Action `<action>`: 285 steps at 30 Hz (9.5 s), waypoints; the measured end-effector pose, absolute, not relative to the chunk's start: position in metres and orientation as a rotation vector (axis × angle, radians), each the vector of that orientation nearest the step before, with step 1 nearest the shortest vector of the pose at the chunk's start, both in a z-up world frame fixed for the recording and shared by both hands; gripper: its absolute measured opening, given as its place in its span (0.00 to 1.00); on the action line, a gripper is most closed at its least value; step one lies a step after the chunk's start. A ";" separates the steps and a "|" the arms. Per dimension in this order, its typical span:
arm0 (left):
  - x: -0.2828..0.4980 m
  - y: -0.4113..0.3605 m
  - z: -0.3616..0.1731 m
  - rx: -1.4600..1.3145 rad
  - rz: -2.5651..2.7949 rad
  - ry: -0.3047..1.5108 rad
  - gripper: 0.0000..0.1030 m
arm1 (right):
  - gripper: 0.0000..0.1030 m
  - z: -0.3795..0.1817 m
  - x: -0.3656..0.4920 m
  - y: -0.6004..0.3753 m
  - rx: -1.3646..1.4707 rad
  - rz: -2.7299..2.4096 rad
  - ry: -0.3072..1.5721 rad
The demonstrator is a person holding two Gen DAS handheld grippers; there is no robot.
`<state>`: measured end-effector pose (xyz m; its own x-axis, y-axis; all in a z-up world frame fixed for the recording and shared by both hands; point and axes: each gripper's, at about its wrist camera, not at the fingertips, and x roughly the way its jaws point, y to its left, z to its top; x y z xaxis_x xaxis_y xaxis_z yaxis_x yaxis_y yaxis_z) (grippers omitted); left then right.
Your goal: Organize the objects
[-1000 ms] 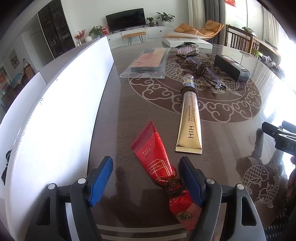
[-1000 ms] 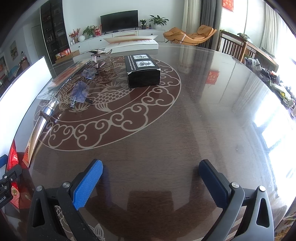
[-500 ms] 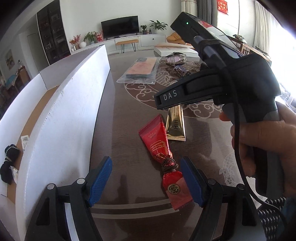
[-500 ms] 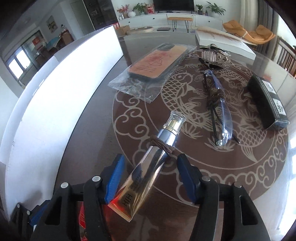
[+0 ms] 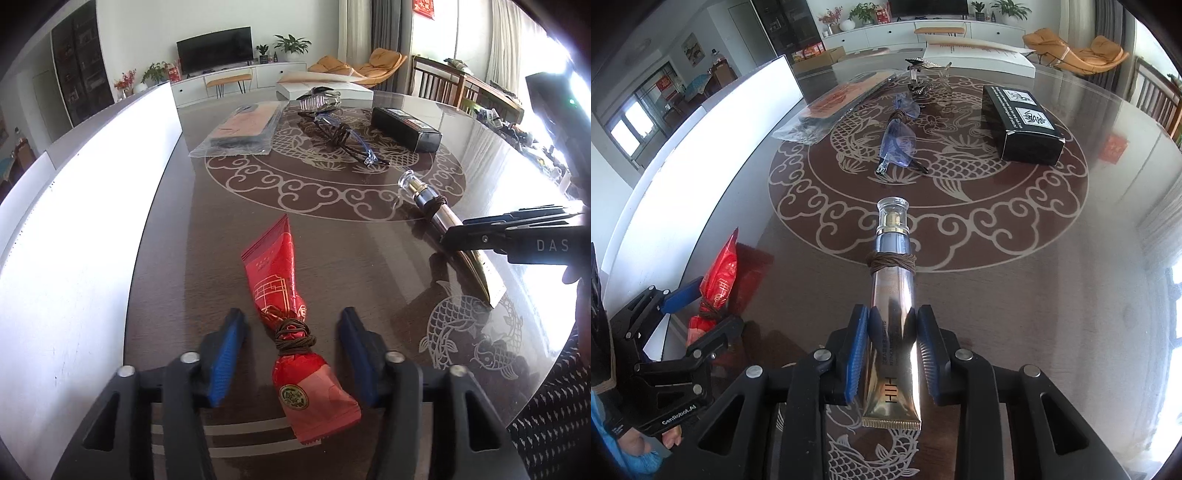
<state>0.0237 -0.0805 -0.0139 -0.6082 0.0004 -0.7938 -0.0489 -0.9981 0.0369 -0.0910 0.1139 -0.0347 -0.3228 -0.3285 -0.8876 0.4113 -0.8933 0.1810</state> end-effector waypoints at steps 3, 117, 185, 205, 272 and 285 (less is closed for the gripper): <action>0.023 -0.081 -0.013 -1.348 2.782 0.097 0.22 | 0.30 -0.036 -0.094 0.101 1.481 -2.245 0.148; -0.071 -0.031 -0.026 -1.417 2.744 0.050 1.00 | 1.00 -0.058 -0.090 0.172 1.407 -2.732 0.070; -0.072 -0.032 -0.026 -1.415 2.746 0.049 1.00 | 1.00 -0.058 -0.091 0.172 1.407 -2.732 0.071; -0.072 -0.032 -0.026 -1.415 2.746 0.048 1.00 | 1.00 -0.058 -0.091 0.172 1.407 -2.732 0.071; -0.064 -0.068 -0.026 -1.437 2.781 0.022 1.00 | 1.00 -0.058 -0.111 0.180 1.408 -2.663 0.113; -0.063 -0.068 -0.026 -1.436 2.782 0.022 1.00 | 0.97 -0.035 -0.282 0.136 1.497 -2.578 0.171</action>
